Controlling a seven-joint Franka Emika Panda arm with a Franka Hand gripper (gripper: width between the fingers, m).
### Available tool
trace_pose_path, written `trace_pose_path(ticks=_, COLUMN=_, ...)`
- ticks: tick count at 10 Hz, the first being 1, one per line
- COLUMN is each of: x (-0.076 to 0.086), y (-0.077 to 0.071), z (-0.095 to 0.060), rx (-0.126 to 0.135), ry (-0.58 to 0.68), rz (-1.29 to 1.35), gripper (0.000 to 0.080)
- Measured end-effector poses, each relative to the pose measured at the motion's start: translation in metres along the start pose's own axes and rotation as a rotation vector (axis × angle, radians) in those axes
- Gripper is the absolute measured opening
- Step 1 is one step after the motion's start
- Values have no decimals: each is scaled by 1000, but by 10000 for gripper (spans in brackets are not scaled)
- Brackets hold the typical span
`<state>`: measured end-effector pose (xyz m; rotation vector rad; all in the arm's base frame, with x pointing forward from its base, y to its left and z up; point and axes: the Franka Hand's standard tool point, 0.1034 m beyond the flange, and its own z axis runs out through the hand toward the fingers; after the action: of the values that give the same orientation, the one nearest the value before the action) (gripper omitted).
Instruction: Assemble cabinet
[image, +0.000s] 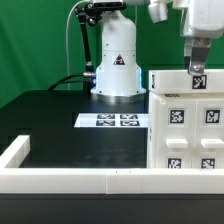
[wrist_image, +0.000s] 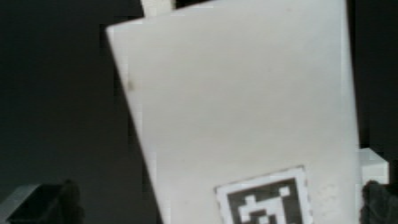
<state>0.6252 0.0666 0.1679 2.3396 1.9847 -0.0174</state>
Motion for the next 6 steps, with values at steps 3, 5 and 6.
trace_pose_path(ticks=3, x=0, y=0, z=0, rx=-2, ry=1, rz=5, gripper=797)
trace_pose_path(ticks=5, x=1, y=0, z=0, rx=-2, ry=-1, rz=16, gripper=797)
trace_pose_path(ticks=6, x=2, y=1, z=-4, rx=-12, ry=-13, rz=7, gripper=797)
